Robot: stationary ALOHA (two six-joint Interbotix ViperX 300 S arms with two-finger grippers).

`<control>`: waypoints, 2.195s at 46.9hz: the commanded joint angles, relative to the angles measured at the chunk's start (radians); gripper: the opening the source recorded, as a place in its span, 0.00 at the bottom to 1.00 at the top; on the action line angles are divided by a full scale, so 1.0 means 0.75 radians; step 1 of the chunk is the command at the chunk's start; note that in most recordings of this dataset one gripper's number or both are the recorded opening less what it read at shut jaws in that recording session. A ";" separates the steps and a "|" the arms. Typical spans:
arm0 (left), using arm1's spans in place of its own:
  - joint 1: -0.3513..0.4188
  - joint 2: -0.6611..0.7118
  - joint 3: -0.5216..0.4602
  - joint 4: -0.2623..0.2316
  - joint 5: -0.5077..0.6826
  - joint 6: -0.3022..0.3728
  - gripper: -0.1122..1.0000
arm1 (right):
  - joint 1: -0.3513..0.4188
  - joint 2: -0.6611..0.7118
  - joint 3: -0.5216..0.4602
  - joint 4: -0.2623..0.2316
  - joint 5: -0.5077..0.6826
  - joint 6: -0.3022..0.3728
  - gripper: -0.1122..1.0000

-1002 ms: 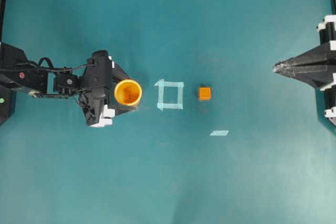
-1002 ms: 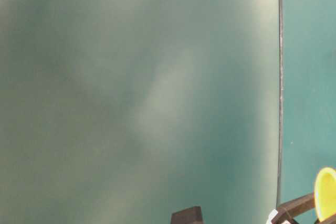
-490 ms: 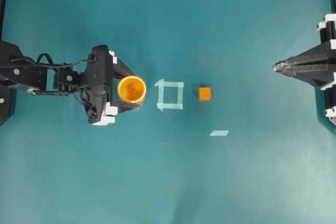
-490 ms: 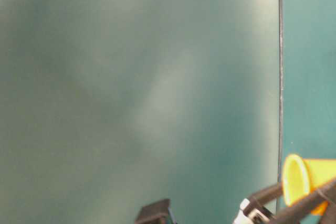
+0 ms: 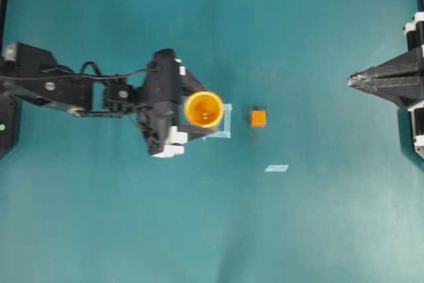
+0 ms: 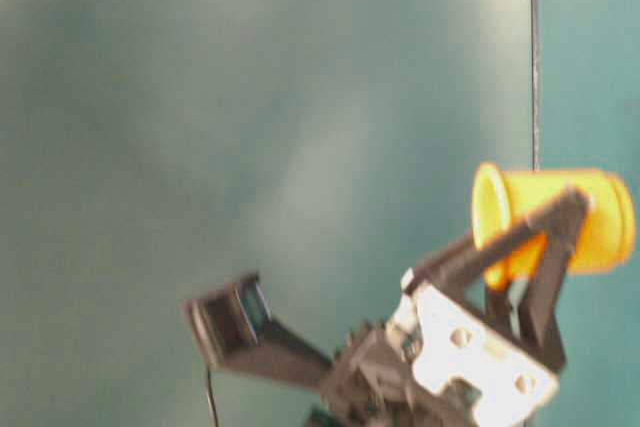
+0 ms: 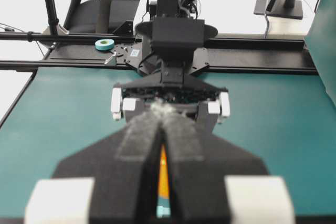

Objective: Move the cup to the right with left arm.
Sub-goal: 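Carry the orange cup rightward past the tape square with the left gripper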

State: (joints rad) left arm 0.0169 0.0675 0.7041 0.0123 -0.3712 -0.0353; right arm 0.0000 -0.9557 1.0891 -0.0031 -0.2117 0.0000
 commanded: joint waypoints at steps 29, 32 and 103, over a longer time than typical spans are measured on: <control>-0.012 0.272 -0.599 0.014 0.207 0.039 0.72 | 0.002 0.004 -0.043 -0.002 -0.006 0.000 0.10; -0.012 0.303 -0.644 0.014 0.217 0.043 0.72 | 0.002 0.004 -0.043 -0.002 -0.006 0.000 0.10; -0.012 0.779 -1.368 0.014 0.503 0.063 0.72 | 0.002 -0.004 -0.061 -0.002 -0.012 -0.008 0.10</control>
State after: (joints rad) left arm 0.0031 0.6750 -0.2807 0.0199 -0.0107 0.0107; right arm 0.0000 -0.9603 1.0784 -0.0031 -0.2132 -0.0061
